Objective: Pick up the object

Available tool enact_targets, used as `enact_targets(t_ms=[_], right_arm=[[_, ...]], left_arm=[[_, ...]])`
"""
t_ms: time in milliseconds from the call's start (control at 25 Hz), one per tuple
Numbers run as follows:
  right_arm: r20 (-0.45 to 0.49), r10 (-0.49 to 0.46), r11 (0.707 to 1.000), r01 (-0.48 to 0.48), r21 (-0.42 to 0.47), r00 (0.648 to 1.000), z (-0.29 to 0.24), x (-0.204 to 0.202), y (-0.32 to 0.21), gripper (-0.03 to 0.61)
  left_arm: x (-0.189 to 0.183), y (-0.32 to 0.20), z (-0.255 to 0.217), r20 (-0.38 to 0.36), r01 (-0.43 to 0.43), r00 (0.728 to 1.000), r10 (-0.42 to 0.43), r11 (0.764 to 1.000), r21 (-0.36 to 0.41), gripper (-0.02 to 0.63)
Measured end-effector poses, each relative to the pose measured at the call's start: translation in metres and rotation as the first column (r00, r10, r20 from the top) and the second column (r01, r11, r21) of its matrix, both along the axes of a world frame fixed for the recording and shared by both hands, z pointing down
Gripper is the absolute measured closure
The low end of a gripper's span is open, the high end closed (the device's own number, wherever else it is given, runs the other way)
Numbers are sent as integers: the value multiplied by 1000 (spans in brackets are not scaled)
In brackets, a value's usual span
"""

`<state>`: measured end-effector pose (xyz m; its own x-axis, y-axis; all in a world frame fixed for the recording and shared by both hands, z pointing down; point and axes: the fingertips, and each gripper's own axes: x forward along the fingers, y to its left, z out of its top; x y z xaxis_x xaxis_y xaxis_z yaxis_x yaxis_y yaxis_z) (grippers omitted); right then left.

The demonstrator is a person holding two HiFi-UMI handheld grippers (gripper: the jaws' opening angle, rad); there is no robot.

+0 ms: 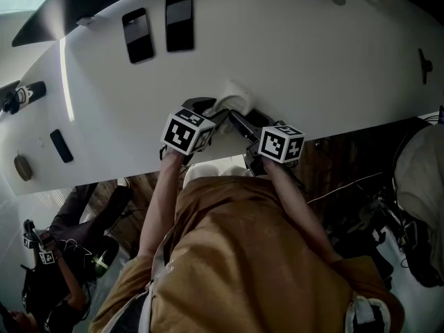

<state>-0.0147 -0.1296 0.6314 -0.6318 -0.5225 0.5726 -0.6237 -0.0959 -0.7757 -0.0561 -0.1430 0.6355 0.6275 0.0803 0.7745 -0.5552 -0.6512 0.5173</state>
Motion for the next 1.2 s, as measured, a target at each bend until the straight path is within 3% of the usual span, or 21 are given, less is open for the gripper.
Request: enact_targets(t_ms=[80, 160, 320, 600, 880, 1200], right_arm=[[3, -7, 1000, 7, 6, 1000, 0, -1, 0, 356], [5, -12, 1000, 12, 8, 1000, 0, -3, -1, 411], [37, -15, 1000, 14, 16, 999, -1, -4, -2, 424], [23, -25, 999, 24, 27, 999, -2, -4, -2, 425], [-28, -76, 993, 78, 92, 997, -16, -6, -8, 426], [-104, -134, 974, 151, 172, 985, -36, -10, -14, 426]], left_arm=[[1, 0, 0, -13, -4, 1000, 4, 1000, -6, 433], [1, 1, 1, -18, -9, 1000, 9, 1000, -17, 433], [-1, 0, 2, -35, -5, 999, 3, 999, -42, 437], [-2, 1, 1, -38, -19, 999, 17, 999, -34, 443], [-2, 0, -8, -72, 14, 997, -15, 1000, -17, 445], [-6, -4, -26, -92, -3, 996, 8, 999, 52, 443]])
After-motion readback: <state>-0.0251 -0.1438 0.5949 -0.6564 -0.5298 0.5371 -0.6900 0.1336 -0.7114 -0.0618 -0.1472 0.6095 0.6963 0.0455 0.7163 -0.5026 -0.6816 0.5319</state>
